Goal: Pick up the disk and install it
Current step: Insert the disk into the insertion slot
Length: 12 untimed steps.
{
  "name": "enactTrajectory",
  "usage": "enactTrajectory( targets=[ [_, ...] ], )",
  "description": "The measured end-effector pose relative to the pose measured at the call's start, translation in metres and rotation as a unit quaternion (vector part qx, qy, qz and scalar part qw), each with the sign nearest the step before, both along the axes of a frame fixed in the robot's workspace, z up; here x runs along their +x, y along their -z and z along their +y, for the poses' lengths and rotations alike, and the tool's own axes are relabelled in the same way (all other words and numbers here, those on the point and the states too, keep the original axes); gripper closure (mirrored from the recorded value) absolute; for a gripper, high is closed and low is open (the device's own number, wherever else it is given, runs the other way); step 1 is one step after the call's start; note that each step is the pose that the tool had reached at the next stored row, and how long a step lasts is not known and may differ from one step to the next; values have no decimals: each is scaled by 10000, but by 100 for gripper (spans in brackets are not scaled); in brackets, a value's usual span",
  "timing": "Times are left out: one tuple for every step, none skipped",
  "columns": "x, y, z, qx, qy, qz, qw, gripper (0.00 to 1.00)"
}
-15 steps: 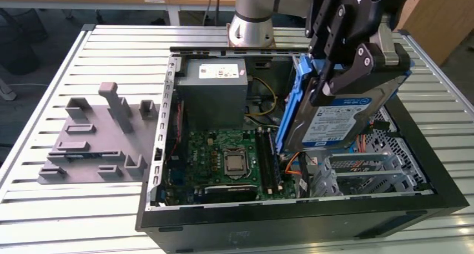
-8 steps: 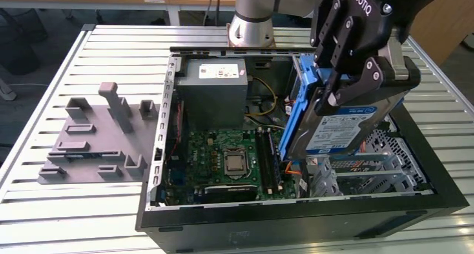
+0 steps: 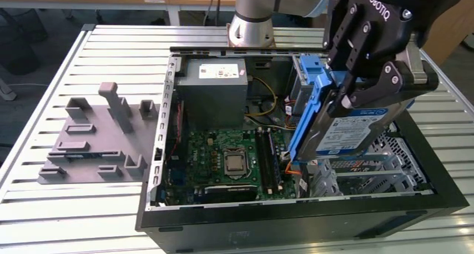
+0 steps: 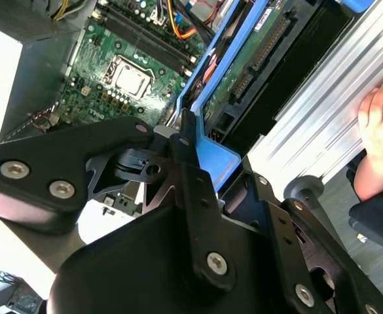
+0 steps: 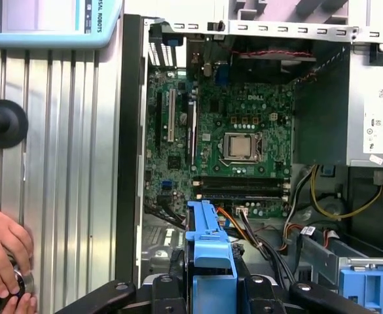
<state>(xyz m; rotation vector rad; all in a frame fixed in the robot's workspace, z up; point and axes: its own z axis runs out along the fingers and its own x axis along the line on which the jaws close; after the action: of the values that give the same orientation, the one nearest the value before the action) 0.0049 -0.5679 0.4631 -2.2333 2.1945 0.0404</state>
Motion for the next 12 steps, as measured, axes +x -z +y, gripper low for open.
enactTrajectory(
  targets=[
    [24, 4, 0, 0, 0, 0, 10000, 64],
    [48, 7, 0, 0, 0, 0, 10000, 64],
    [70, 11, 0, 0, 0, 0, 10000, 64],
    [93, 13, 0, 0, 0, 1, 10000, 64],
    [113, 16, 0, 0, 0, 0, 10000, 64],
    [132, 19, 0, 0, -1, 1, 10000, 64],
    [149, 22, 0, 0, 0, 1, 10000, 64],
    [167, 24, 0, 0, 0, 1, 10000, 64],
    [183, 27, 0, 0, 0, 1, 10000, 64],
    [198, 28, 0, 0, 0, 1, 10000, 64],
    [211, 30, 0, 0, 0, 1, 10000, 64],
    [223, 32, -1, 0, 0, 1, 10000, 64]
  ],
)
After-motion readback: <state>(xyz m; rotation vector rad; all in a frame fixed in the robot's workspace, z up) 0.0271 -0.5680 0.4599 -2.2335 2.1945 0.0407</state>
